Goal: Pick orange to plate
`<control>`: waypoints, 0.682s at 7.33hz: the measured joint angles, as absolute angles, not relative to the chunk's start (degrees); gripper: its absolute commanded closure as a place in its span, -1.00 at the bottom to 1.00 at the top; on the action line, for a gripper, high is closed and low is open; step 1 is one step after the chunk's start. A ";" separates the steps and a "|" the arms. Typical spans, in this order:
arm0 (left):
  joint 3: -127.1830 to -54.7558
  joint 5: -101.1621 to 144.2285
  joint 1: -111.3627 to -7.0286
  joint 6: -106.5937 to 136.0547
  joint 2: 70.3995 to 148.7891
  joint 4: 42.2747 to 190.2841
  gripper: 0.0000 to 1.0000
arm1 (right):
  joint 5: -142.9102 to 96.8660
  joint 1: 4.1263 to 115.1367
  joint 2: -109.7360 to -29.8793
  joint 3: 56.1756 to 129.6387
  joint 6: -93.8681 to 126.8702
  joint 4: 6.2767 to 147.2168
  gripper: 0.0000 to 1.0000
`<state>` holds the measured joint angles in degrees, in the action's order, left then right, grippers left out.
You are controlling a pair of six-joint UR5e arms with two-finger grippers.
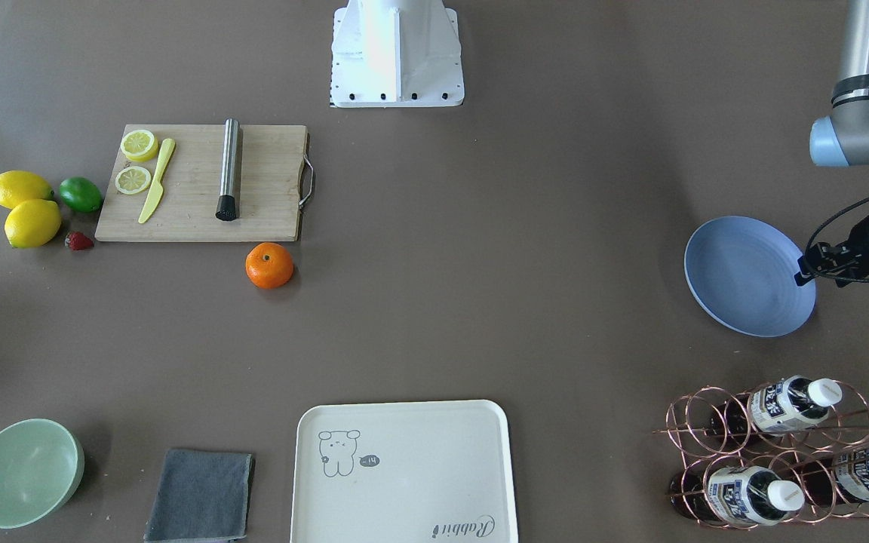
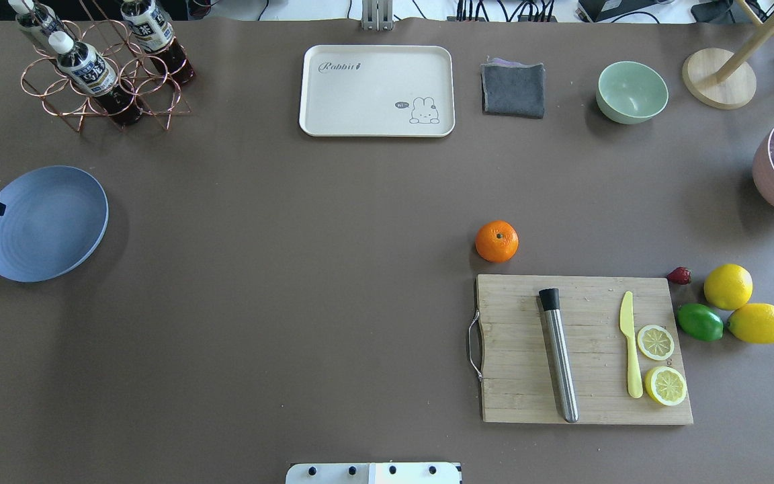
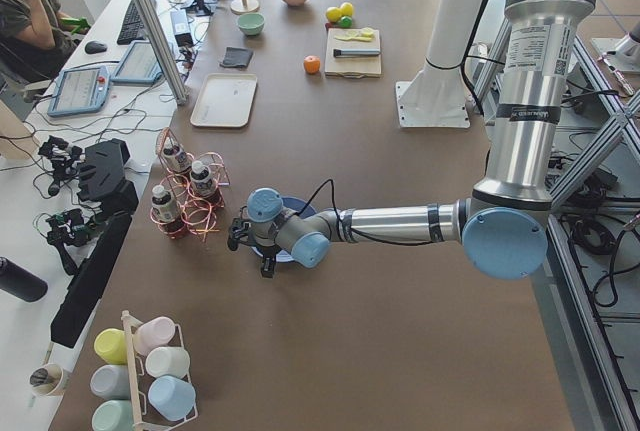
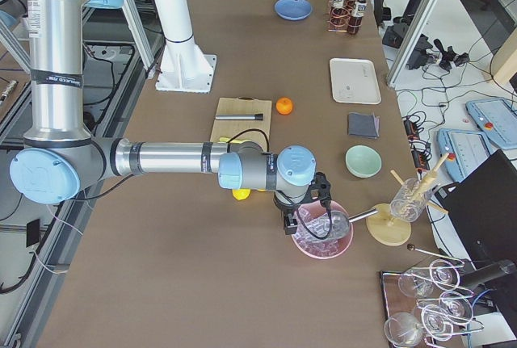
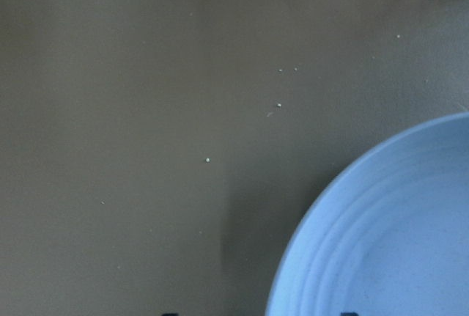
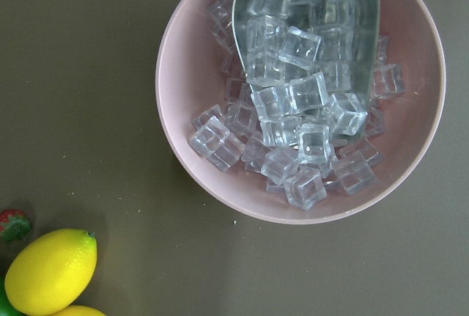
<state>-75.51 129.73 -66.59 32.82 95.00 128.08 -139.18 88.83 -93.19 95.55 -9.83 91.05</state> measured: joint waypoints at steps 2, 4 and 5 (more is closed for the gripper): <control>-75.45 129.82 -66.25 34.04 95.01 128.45 -0.20 | -139.14 88.69 -93.17 95.92 -9.75 91.07 -1.00; -75.44 129.89 -65.08 36.53 94.96 129.76 0.99 | -139.19 88.47 -93.14 96.21 -9.63 91.09 -1.00; -75.55 129.97 -64.47 38.36 94.95 130.50 1.00 | -139.19 88.37 -92.99 96.28 -9.55 91.12 -1.00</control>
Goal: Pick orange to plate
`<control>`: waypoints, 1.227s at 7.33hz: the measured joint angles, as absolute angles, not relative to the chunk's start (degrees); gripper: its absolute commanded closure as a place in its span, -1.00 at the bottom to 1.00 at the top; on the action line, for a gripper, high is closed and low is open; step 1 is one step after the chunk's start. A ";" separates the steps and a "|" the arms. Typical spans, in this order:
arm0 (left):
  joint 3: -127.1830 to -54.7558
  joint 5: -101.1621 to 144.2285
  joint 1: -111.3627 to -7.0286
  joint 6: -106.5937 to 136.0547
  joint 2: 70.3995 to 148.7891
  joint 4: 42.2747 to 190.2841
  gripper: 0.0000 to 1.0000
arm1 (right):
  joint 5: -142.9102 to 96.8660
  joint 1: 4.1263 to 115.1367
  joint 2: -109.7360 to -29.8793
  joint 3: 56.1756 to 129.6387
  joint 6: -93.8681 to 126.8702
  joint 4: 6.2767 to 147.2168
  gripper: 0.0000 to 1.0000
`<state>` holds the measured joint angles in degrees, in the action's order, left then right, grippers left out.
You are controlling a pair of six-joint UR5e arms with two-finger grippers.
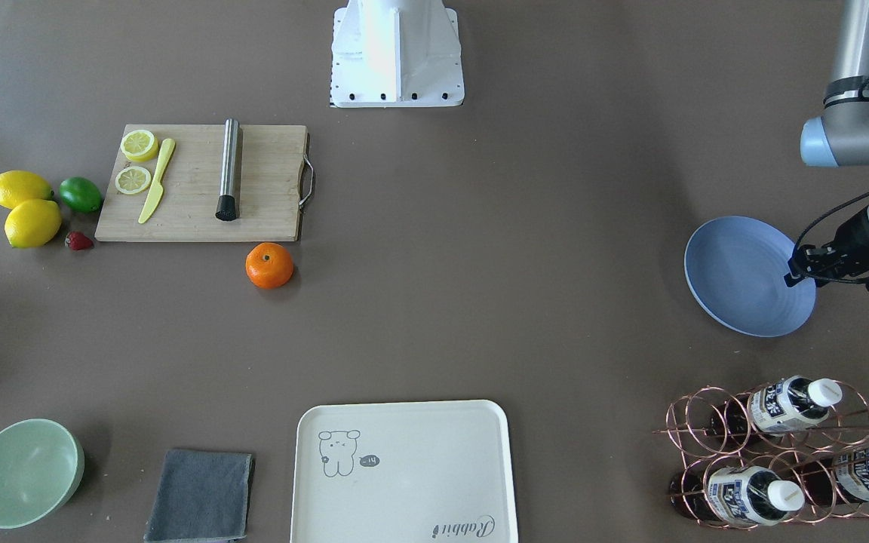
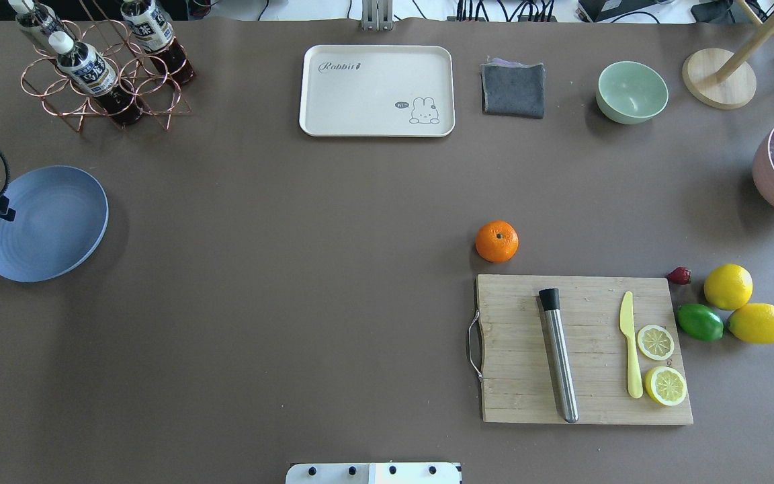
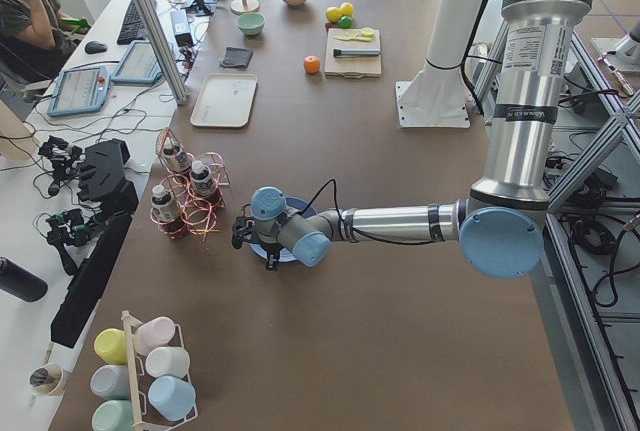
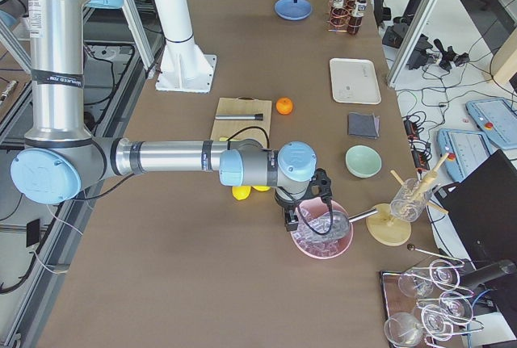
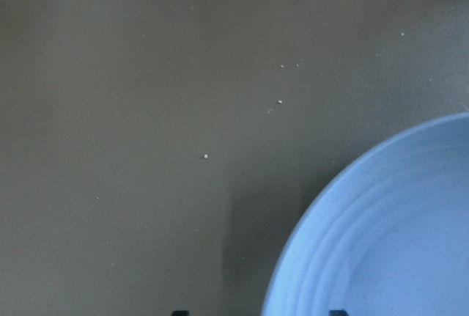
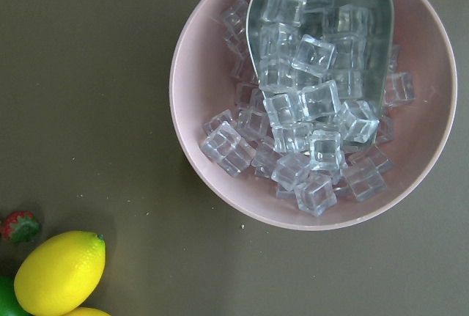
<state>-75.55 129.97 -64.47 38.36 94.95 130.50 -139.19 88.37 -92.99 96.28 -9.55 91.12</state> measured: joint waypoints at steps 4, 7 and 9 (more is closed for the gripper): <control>-79.16 136.80 -65.22 42.29 96.48 129.64 1.00 | -139.32 85.88 -87.99 96.41 -1.37 91.14 -1.00; -91.68 138.91 -63.65 56.12 97.88 124.49 1.00 | -138.46 74.24 -78.32 100.28 23.19 91.07 -1.00; -96.85 133.87 -56.58 67.57 100.98 123.68 1.00 | -134.59 64.57 -73.21 104.34 39.18 91.06 -1.00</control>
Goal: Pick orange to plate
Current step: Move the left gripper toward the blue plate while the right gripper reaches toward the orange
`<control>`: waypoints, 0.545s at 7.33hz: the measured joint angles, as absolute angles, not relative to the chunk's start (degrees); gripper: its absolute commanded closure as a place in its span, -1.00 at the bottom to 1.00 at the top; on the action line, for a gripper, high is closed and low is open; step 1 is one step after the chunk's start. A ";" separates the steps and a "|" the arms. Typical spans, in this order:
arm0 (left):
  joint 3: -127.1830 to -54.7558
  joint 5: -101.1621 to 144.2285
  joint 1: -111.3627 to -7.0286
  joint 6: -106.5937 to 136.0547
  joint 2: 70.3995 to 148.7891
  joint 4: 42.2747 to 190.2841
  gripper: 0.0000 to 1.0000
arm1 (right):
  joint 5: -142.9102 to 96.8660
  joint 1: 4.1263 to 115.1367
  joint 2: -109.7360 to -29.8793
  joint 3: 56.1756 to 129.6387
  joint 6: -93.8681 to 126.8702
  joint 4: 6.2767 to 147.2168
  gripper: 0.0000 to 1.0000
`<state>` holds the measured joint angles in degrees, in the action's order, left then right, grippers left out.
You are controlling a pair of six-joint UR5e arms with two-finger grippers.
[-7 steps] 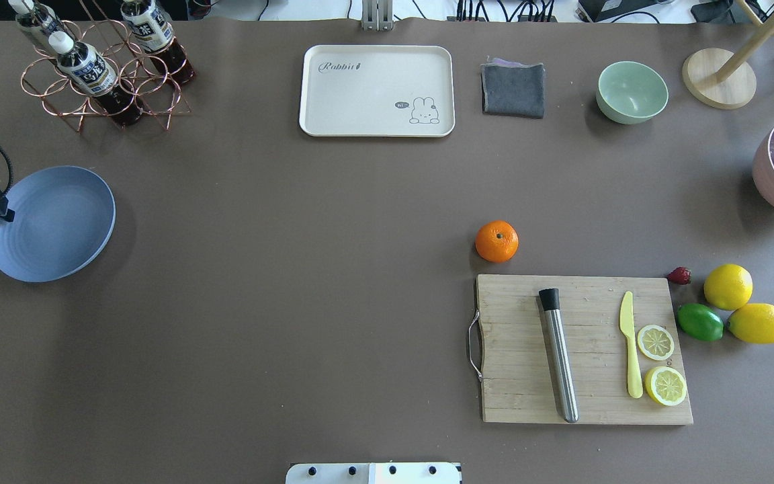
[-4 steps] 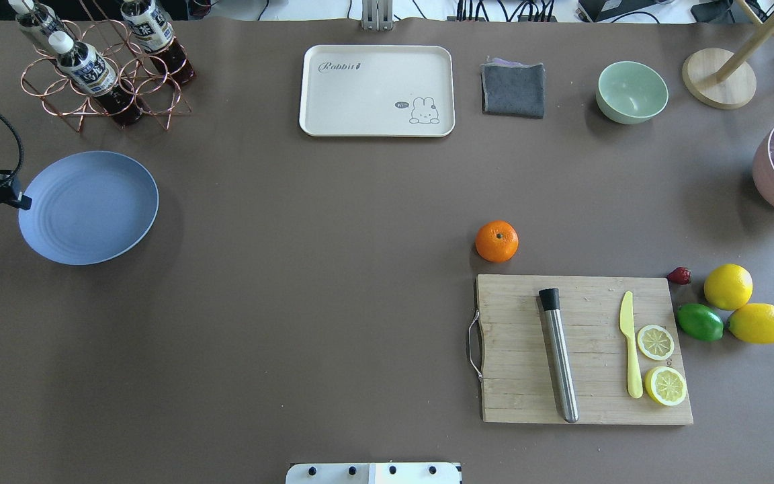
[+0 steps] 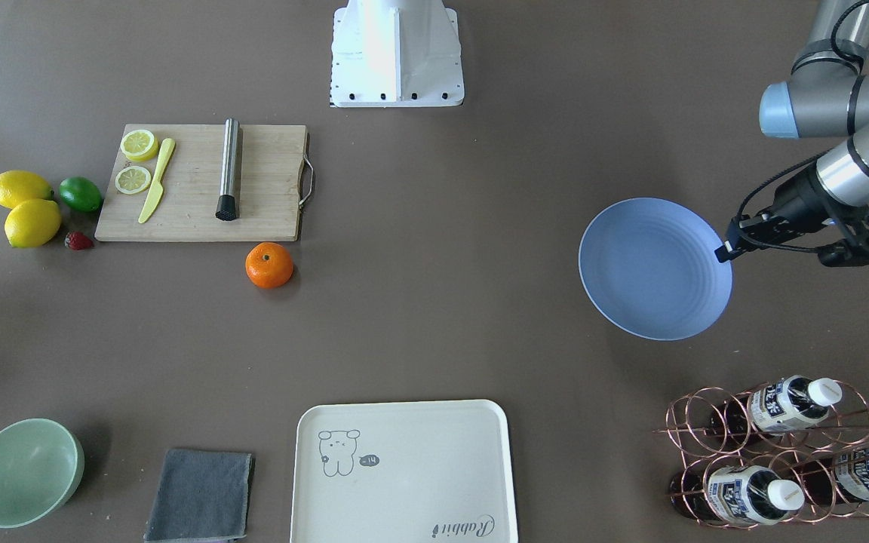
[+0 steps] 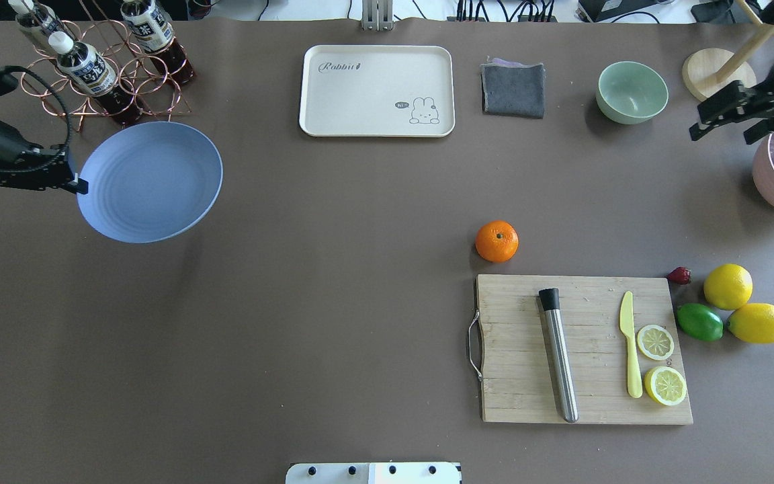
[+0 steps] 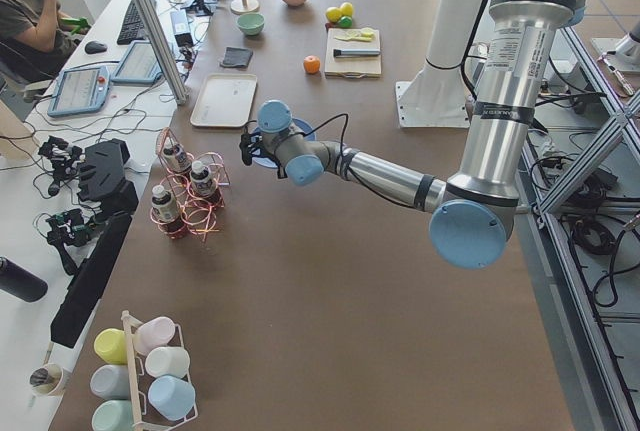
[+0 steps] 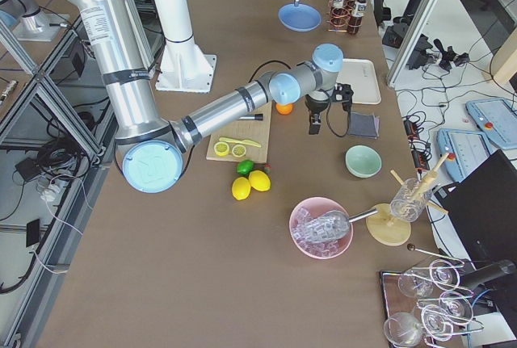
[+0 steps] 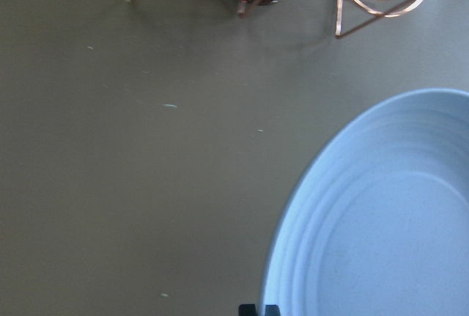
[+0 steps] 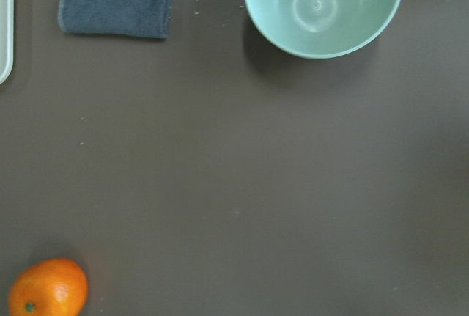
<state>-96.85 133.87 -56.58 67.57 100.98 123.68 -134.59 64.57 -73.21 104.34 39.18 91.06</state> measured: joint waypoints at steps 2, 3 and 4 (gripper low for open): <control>-100.47 126.85 -48.75 77.07 104.17 122.06 1.00 | -126.76 54.15 -68.64 106.07 50.32 91.06 -1.00; -102.70 122.19 -44.55 79.95 105.99 118.97 1.00 | -123.12 49.79 -66.95 106.07 53.28 91.05 -1.00; -104.37 117.37 -40.36 82.13 108.44 115.10 1.00 | -120.12 46.22 -65.94 105.87 54.93 91.04 -1.00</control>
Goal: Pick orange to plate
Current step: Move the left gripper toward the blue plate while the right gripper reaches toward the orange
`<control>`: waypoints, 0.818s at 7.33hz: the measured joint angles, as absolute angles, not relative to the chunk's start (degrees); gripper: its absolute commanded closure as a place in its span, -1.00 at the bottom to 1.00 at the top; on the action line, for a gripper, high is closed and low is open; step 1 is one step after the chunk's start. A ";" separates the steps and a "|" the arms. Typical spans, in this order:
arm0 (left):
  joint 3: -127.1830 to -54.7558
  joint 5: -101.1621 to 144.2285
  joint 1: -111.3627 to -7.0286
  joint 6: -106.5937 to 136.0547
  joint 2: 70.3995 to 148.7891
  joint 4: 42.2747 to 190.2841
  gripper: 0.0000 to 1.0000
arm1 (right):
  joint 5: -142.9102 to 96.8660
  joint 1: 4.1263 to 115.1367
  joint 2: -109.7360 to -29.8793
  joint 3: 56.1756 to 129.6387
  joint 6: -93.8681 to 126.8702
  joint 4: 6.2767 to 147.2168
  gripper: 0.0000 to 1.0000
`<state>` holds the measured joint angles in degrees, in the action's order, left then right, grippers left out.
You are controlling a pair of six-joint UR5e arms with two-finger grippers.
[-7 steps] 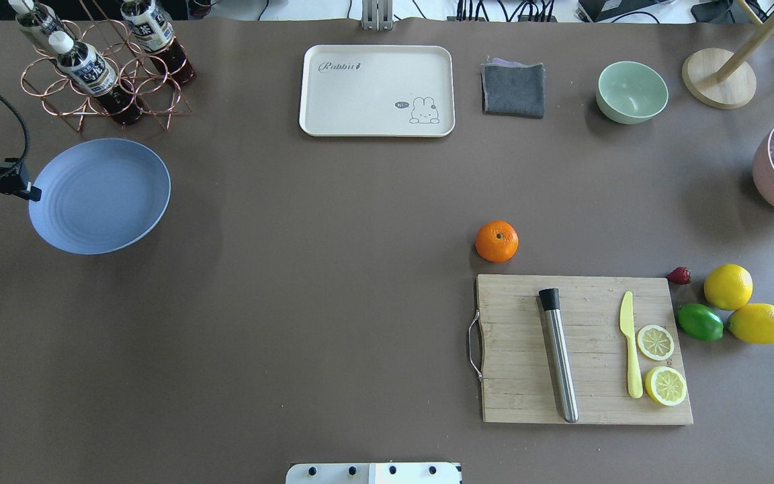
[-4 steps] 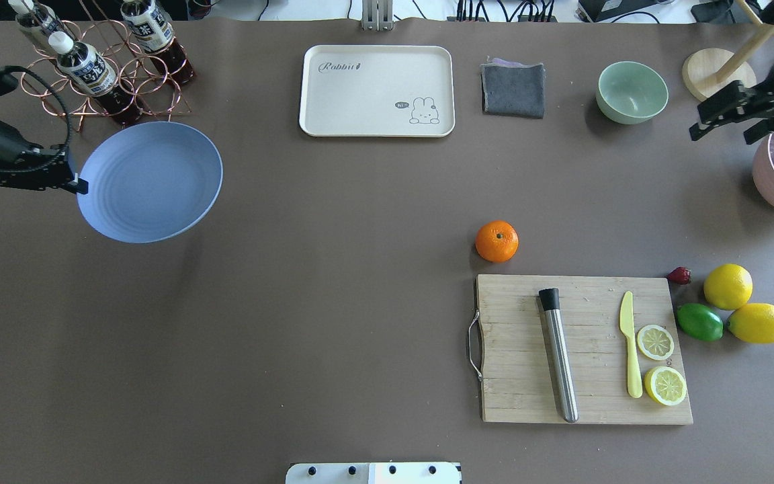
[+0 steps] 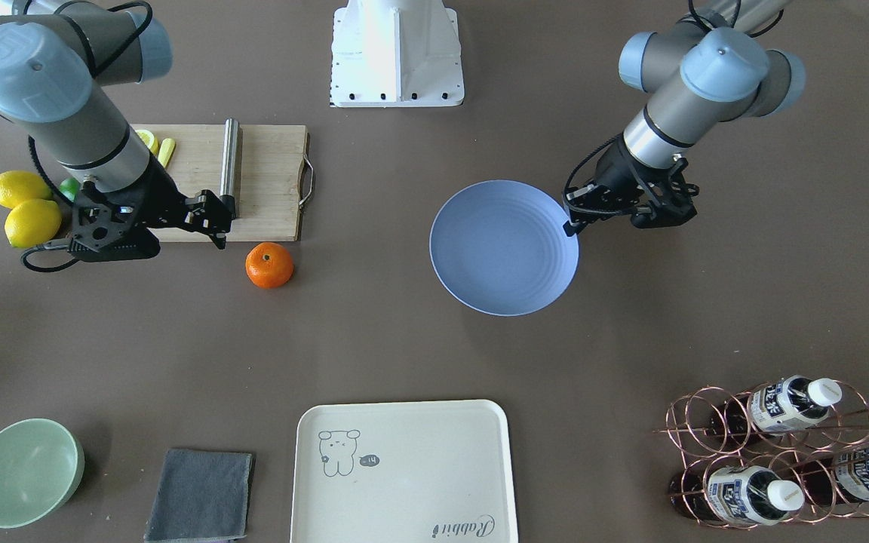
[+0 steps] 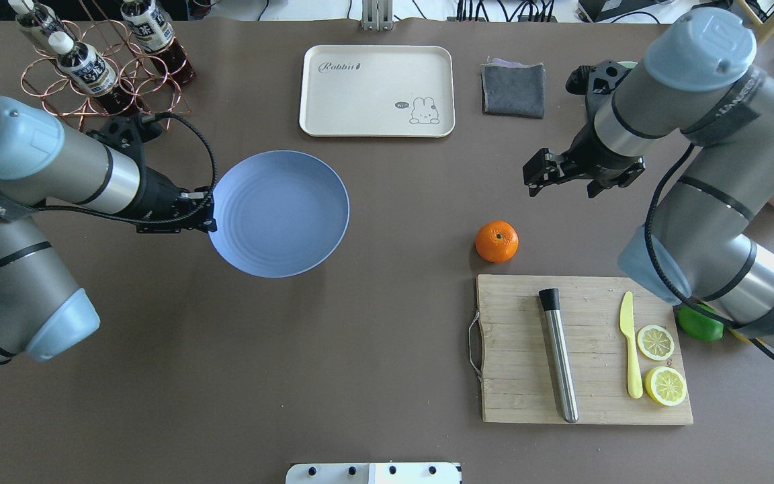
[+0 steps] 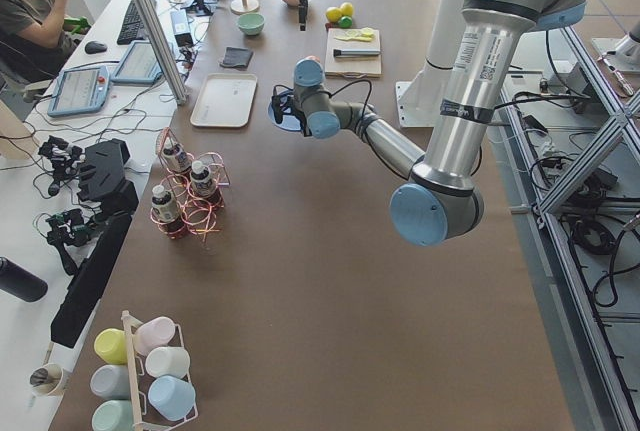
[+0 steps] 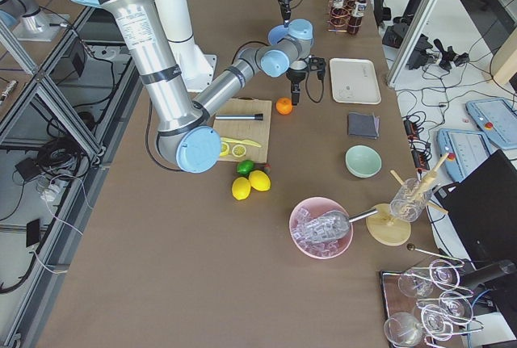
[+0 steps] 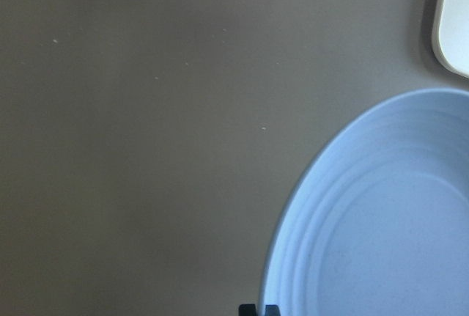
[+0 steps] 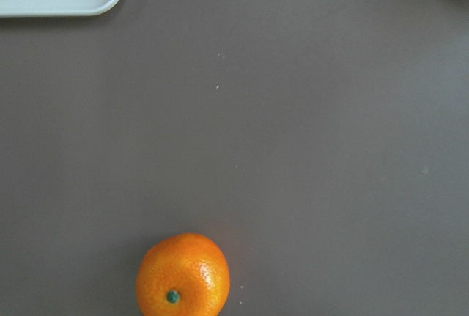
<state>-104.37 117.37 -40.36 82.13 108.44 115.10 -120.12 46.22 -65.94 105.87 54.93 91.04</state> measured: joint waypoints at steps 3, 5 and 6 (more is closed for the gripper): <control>-104.06 108.08 -30.24 87.17 113.35 111.53 1.00 | -114.96 40.05 -62.15 100.35 57.83 88.73 -1.00; -102.58 106.89 -28.06 88.60 115.54 111.45 1.00 | -113.20 38.84 -61.65 93.37 58.91 79.59 -0.98; -102.23 106.79 -27.68 88.77 115.86 111.45 1.00 | -113.08 38.63 -61.69 91.90 59.12 77.42 -0.98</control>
<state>-102.23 106.79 -27.68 88.77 115.86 111.45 -113.08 38.63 -61.69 91.90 59.12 77.42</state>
